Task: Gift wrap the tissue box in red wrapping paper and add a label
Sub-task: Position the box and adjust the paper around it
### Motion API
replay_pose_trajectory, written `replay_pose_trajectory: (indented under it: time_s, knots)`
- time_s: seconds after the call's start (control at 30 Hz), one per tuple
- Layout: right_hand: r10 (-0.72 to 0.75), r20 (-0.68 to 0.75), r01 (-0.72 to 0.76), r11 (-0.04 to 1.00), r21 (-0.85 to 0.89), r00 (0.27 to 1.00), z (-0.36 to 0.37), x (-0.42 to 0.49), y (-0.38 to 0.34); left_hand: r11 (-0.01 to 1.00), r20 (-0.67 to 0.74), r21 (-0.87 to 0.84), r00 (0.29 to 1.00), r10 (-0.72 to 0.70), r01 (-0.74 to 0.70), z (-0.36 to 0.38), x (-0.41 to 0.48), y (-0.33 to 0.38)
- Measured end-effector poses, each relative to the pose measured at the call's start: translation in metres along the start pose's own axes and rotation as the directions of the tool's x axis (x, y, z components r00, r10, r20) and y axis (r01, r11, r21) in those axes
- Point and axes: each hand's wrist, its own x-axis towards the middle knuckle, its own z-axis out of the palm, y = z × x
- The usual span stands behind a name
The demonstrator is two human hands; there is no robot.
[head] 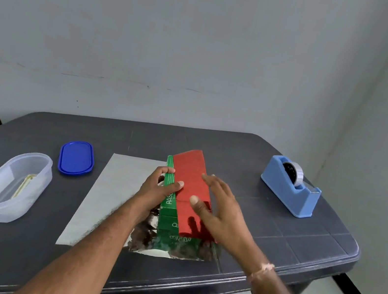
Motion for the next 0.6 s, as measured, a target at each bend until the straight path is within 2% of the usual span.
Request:
replay_pose_trajectory:
  time_s: [0.1,0.2,0.4,0.6]
  knots:
    - [0.143,0.109,-0.169,0.943,0.287,0.984,-0.002,0.024,0.016,1.0,0.019,-0.021,1.0,0.012,-0.012,0.002,0.0,-0.002]
    - [0.206,0.197,-0.272,0.865,0.422,0.959,0.004,0.037,0.031,0.999,0.027,0.024,0.999,0.025,-0.026,0.005,0.001,-0.004]
    - [0.265,0.22,-0.334,0.859,0.389,0.939,0.021,0.039,0.043,0.998,0.035,0.043,0.998,-0.051,0.049,0.007,0.003,-0.003]
    - [0.279,0.18,-0.325,0.887,0.329,0.943,0.02,0.037,0.042,0.997,0.052,0.052,0.997,-0.061,0.058,0.012,0.005,-0.004]
